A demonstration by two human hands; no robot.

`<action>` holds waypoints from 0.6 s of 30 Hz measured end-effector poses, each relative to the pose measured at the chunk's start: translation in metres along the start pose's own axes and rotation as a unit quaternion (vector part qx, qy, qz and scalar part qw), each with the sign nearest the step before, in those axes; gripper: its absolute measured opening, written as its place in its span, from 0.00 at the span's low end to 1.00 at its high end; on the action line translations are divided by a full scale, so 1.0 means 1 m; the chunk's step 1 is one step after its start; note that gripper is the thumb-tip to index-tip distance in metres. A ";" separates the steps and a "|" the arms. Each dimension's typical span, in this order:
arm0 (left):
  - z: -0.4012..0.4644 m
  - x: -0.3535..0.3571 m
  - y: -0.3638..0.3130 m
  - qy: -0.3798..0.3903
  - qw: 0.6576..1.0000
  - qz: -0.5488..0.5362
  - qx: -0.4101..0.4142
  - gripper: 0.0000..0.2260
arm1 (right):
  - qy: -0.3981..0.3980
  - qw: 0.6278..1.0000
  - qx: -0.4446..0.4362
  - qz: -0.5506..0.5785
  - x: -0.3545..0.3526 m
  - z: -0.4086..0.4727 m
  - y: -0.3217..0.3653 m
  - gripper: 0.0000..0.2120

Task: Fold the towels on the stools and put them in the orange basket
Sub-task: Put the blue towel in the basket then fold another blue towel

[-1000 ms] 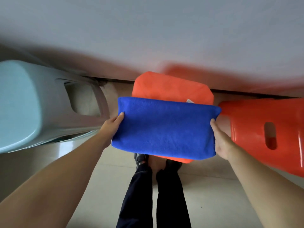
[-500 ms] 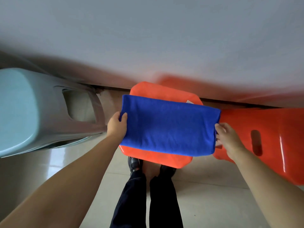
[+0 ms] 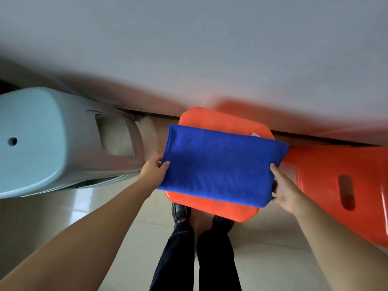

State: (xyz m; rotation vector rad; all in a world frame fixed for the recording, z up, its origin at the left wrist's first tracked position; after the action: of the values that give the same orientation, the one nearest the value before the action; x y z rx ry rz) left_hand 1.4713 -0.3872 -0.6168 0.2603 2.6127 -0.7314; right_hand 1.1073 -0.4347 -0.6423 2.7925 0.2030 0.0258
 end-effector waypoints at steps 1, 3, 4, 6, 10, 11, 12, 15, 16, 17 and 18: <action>0.001 -0.001 -0.002 -0.003 1.000 0.008 -0.001 0.08 | 0.002 1.000 -0.007 -0.005 0.001 0.000 0.005 0.22; 0.003 -0.001 -0.005 -0.009 1.000 0.025 -0.002 0.09 | -0.003 1.000 -0.016 -0.006 0.000 -0.001 0.009 0.19; 0.004 -0.001 -0.005 -0.012 0.999 0.032 -0.003 0.09 | 0.003 1.000 -0.023 -0.001 0.000 -0.001 0.011 0.20; 0.006 -0.001 -0.007 -0.016 0.999 0.041 -0.005 0.10 | 0.025 0.999 -0.033 0.031 -0.001 0.000 0.012 0.24; 0.007 0.000 -0.008 -0.015 0.999 0.038 -0.009 0.09 | 0.012 0.994 -0.030 0.104 -0.012 -0.010 0.015 0.14; 0.006 0.000 -0.008 -0.017 0.999 0.036 -0.009 0.09 | 0.006 0.993 -0.026 0.111 -0.016 -0.012 0.016 0.13; 0.005 0.001 -0.008 -0.018 0.999 0.033 -0.009 0.09 | 0.004 0.993 -0.022 0.113 -0.020 -0.016 0.017 0.13; 0.001 0.003 -0.009 -0.018 0.999 0.024 -0.018 0.09 | 0.032 0.995 -0.025 0.095 -0.017 -0.030 0.033 0.15; -0.001 0.004 -0.011 -0.016 0.999 0.020 -0.021 0.09 | 0.041 0.996 -0.030 0.076 -0.015 -0.036 0.040 0.14; -0.003 0.005 -0.011 -0.015 0.999 0.016 -0.025 0.09 | 0.052 0.997 -0.034 0.052 -0.012 -0.042 0.047 0.13; -0.006 0.005 -0.012 -0.013 0.999 0.015 -0.025 0.09 | 0.062 0.997 -0.038 0.032 -0.008 -0.048 0.054 0.12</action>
State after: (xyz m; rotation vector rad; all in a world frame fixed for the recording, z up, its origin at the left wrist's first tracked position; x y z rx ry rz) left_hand 1.4614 -0.3942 -0.6086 0.2735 2.5931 -0.6530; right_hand 1.1044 -0.4706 -0.5783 2.7220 0.1399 0.2169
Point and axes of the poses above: each hand's wrist, its own z-axis towards the middle knuckle, its own x-axis out of the palm, y = z × x, the point moved 7 cm from there along z, towards the middle knuckle, and after that the axes turned 2 degrees about y, right-handed, at the moved point
